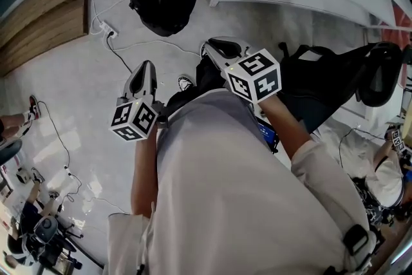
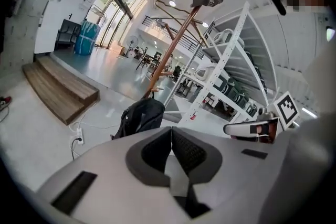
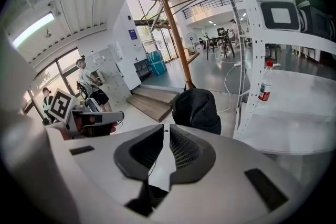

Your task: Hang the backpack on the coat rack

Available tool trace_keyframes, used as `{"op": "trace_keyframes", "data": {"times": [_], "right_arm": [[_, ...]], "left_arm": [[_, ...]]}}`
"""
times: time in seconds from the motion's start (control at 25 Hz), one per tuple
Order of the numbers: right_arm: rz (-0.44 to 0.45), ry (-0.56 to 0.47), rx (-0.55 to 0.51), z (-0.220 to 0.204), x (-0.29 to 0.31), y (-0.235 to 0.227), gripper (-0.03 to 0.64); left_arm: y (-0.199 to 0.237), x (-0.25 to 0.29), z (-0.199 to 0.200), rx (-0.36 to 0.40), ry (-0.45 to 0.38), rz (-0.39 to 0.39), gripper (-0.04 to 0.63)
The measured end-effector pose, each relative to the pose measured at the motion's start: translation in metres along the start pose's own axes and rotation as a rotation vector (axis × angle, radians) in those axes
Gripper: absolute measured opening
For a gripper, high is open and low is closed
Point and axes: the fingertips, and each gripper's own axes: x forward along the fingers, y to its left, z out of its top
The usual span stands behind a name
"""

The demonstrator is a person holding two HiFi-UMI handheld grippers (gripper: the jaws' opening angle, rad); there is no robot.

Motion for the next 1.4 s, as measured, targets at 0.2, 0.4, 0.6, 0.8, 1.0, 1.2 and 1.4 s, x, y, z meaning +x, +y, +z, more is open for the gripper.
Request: {"op": "trace_keyframes", "data": {"times": [0.2,0.4,0.6,0.8,1.0,1.2,1.4], "right_arm": [[0.015,-0.038,-0.022,0.013,-0.012,0.021,0.043],[0.007,-0.093,-0.069,0.031,-0.019,0.040,0.044],[0.014,-0.160,-0.058,0.043,-0.029,0.060,0.043],[0.007,-0.228,-0.065,0.055,-0.050,0.064,0.009],[-0.004,-0.253,-0.077,0.060,-0.062,0.068,0.009],[-0.029,-0.251,-0.072,0.055,-0.075,0.070,0.009],[-0.038,-0.231,-0.076,0.057,-0.077,0.069,0.009]], "left_arm": [[-0.013,-0.014,0.018,0.032,-0.026,-0.004,0.008],[-0.020,-0.030,0.041,0.101,-0.065,-0.006,0.006],[-0.021,-0.056,0.062,0.152,-0.122,0.007,0.006],[-0.031,-0.067,0.077,0.162,-0.174,0.009,0.006],[-0.036,-0.075,0.080,0.181,-0.189,0.018,0.006],[-0.048,-0.078,0.073,0.193,-0.176,0.007,0.006],[-0.050,-0.077,0.070,0.181,-0.161,0.019,0.006]]}}
